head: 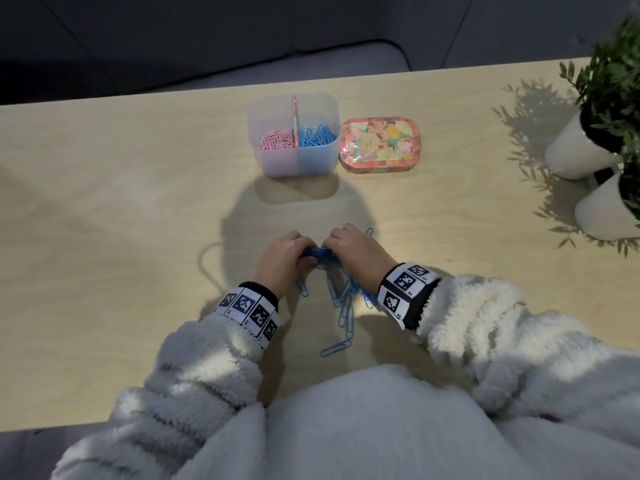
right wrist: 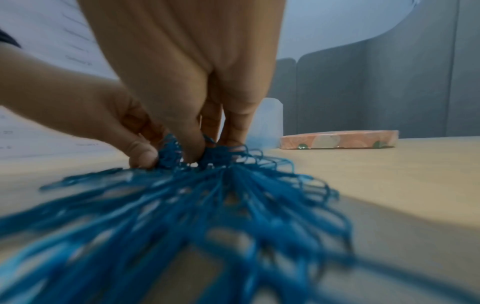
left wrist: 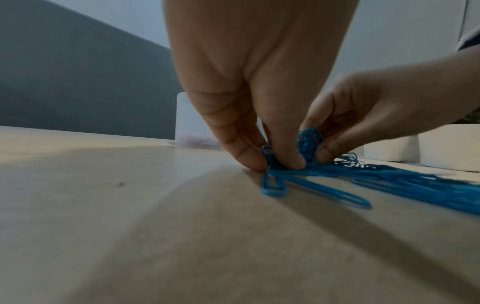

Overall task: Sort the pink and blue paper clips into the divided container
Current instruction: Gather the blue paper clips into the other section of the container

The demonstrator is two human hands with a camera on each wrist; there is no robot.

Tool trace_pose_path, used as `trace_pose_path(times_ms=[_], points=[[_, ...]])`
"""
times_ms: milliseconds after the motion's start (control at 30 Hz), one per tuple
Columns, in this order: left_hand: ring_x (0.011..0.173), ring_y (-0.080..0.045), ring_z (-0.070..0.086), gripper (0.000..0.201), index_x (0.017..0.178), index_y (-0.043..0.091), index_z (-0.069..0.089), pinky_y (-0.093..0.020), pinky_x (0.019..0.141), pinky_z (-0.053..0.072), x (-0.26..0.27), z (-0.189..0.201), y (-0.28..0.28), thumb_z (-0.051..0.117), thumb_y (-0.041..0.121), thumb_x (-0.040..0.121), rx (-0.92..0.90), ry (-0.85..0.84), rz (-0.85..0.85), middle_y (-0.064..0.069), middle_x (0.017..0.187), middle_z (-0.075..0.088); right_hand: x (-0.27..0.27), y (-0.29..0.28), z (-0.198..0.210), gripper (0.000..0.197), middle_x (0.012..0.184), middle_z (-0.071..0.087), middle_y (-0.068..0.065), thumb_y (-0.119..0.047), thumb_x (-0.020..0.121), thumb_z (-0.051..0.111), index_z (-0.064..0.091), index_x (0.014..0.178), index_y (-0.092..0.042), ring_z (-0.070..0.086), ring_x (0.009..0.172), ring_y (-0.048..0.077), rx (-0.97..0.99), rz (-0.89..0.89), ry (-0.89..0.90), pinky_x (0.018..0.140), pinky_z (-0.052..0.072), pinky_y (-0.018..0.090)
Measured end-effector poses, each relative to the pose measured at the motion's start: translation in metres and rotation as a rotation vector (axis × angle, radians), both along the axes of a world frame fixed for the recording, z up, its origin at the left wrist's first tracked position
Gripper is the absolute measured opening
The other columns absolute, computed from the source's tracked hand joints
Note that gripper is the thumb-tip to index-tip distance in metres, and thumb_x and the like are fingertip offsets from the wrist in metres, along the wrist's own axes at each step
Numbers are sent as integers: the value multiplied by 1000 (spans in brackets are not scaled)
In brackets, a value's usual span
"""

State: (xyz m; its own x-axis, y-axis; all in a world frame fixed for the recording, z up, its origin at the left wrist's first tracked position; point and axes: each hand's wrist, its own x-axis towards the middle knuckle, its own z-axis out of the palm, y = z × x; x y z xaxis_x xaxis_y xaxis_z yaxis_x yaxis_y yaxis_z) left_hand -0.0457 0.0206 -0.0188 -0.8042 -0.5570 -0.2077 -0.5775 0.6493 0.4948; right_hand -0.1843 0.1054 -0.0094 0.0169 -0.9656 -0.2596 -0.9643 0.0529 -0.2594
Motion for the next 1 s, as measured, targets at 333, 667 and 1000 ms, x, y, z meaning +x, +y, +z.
trace_pose_path(times_ms=[333,667,1000], points=[[91,-30,57,18,100,9,66,-33,76,39,8,6,-6,62,16,84,71,-2,64,-13,94,63,-44,-46,68,16,93,63,11,-8,88,57,64,99,0,59,88,25,-87,-303,-349,71,35,24],[77,-17,55,16,98,10,66,-33,76,45,-5,30,-23,63,17,84,105,169,137,-8,91,66,-86,-155,91,23,96,65,15,-12,83,64,66,102,-1,50,82,15,-216,-590,-289,69,35,21],[76,-16,54,15,93,6,68,-25,74,43,-77,70,-92,65,14,80,15,402,338,-8,87,67,-88,-155,83,23,105,68,14,-3,85,50,69,99,-3,63,95,24,-266,-655,-455,95,50,35]])
